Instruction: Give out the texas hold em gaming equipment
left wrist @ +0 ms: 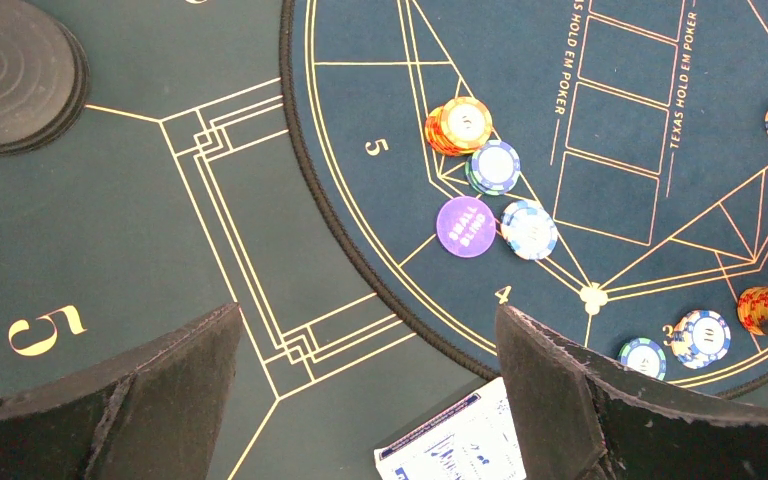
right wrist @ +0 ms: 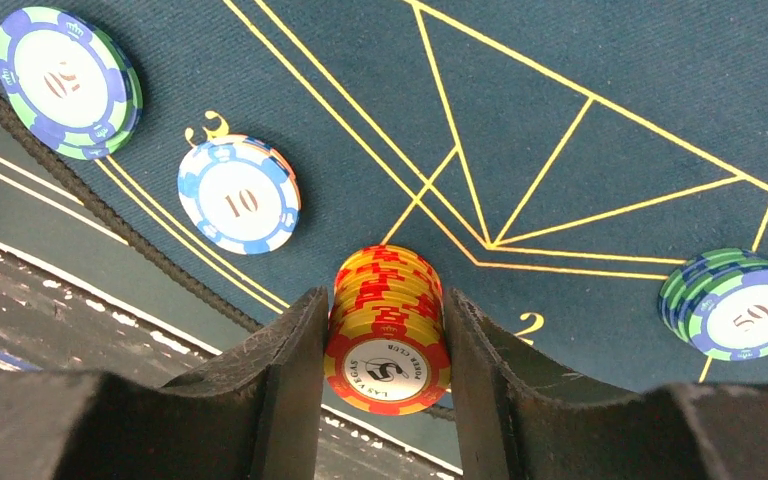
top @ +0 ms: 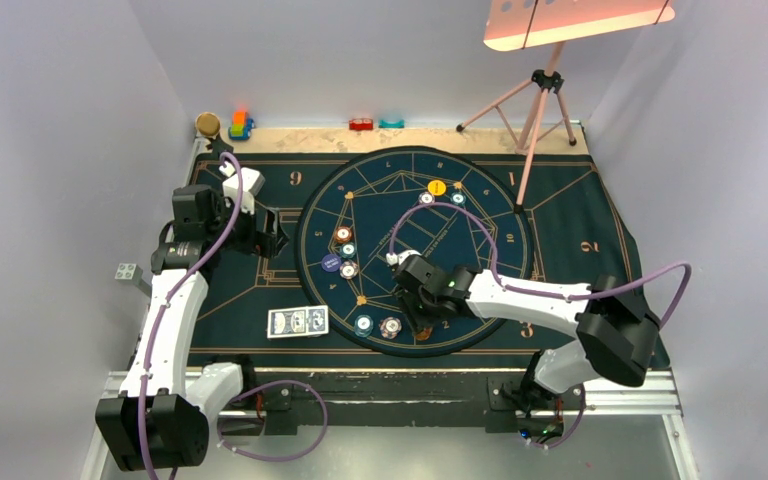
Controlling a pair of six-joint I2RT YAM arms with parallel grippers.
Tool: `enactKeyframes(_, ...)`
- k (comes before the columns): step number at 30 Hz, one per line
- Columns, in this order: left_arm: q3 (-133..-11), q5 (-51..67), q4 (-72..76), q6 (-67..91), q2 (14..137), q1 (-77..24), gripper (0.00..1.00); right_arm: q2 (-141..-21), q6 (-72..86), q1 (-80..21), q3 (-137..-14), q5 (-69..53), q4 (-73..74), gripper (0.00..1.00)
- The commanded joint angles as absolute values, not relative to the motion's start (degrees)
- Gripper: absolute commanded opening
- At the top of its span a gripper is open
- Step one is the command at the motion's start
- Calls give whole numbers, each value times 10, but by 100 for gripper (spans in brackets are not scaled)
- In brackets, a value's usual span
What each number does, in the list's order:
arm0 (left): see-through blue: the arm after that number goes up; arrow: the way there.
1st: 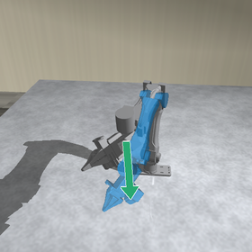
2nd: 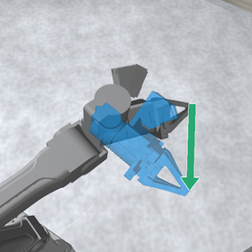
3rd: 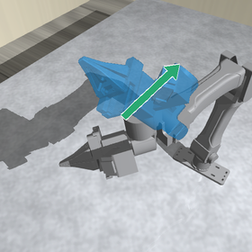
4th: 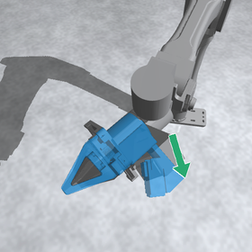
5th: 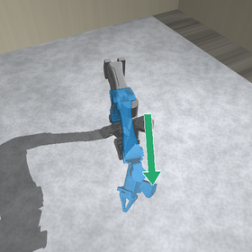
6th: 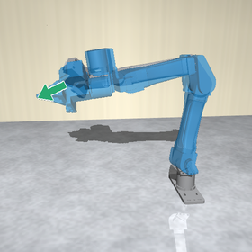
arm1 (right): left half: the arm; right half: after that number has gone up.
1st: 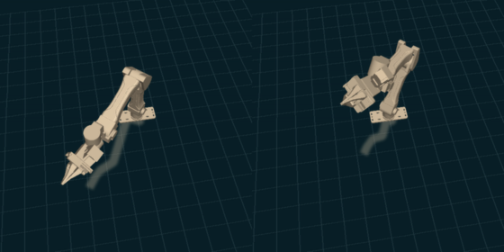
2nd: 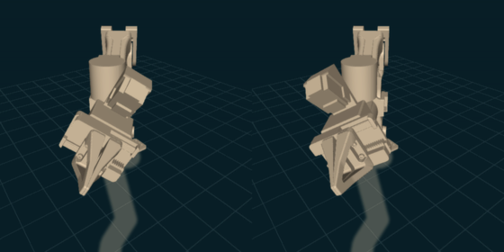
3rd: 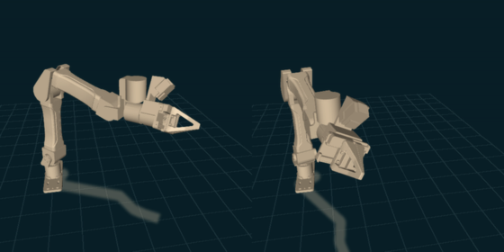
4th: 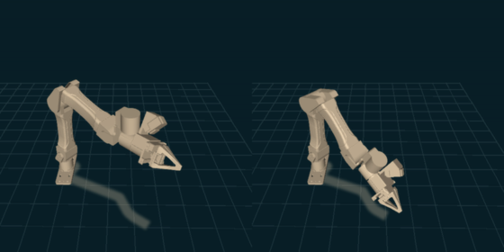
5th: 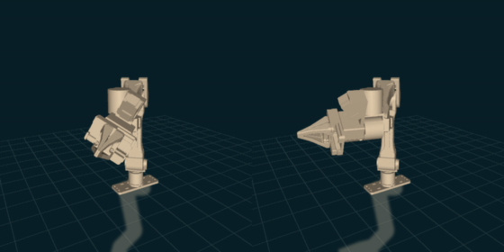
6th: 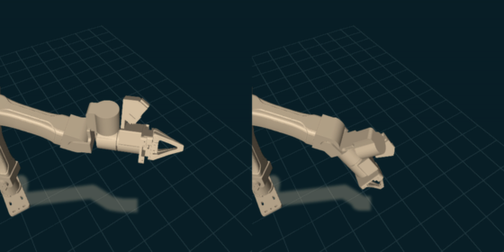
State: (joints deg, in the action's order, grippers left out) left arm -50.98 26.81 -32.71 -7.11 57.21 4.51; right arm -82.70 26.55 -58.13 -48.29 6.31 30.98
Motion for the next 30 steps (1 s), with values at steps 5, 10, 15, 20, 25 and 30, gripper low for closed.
enactKeyframes(5,-511,275,-321,-82,570,50,100,-788,286,-584,-513,61,345,0)
enactKeyframes(10,-511,275,-322,-82,568,51,100,-801,275,-564,-576,88,393,0)
enactKeyframes(15,-510,276,-322,-82,567,51,100,-816,244,-483,-647,100,401,0)
enactKeyframes(20,-510,276,-322,-83,565,50,100,-891,208,-377,-763,113,384,0)
enactKeyframes(25,-510,276,-322,-84,565,51,100,-1022,195,-306,-887,114,369,0)
enactKeyframes(30,-510,276,-322,-85,563,51,100,-1123,195,-260,-962,113,366,0)
